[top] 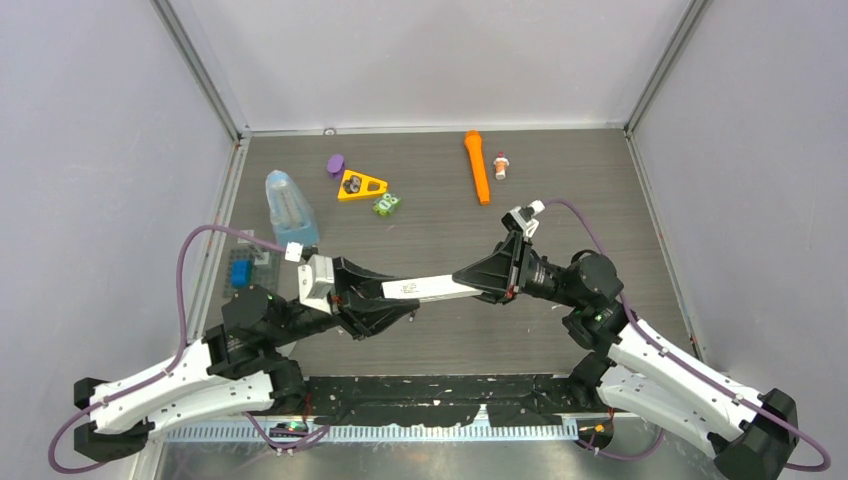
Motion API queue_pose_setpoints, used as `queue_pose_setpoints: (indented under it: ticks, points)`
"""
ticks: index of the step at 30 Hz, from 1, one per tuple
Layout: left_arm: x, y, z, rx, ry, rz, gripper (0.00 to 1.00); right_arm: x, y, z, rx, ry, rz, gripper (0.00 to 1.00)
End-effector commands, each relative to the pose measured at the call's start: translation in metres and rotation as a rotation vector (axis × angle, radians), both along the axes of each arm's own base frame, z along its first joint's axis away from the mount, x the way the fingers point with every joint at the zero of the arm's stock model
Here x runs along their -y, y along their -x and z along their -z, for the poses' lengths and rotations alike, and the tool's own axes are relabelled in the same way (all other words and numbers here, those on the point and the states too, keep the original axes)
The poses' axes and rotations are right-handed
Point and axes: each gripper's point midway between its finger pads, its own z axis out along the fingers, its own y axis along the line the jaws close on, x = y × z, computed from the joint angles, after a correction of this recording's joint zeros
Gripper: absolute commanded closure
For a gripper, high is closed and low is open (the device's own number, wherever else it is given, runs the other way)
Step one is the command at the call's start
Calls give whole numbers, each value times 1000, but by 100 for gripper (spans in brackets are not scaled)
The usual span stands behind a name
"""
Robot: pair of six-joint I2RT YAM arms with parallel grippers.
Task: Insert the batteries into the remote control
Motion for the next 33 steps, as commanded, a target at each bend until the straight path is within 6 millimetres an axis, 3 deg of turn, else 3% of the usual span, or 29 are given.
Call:
queue_pose_setpoints:
  ticks: [1, 3, 7, 14, 24, 33]
  points:
    - [-10, 3, -35, 51, 128, -4, 100, 6, 1, -21, 20, -97, 23, 71]
    - [-11, 3, -40, 46, 150, -6, 95, 8, 1, -25, 4, -127, 26, 85]
    - [-12, 5, -47, 39, 194, 9, 88, 16, 0, -34, -30, -216, 37, 92]
    - [-5, 10, -49, 66, 196, 47, 71, 18, 4, -40, -54, -258, 7, 94]
    - [-3, 13, -33, 117, 87, 55, 46, 16, 6, -34, -85, -228, -11, 95]
    - [-6, 10, -31, 155, 40, 33, 47, 12, 8, -33, -105, -199, -35, 95]
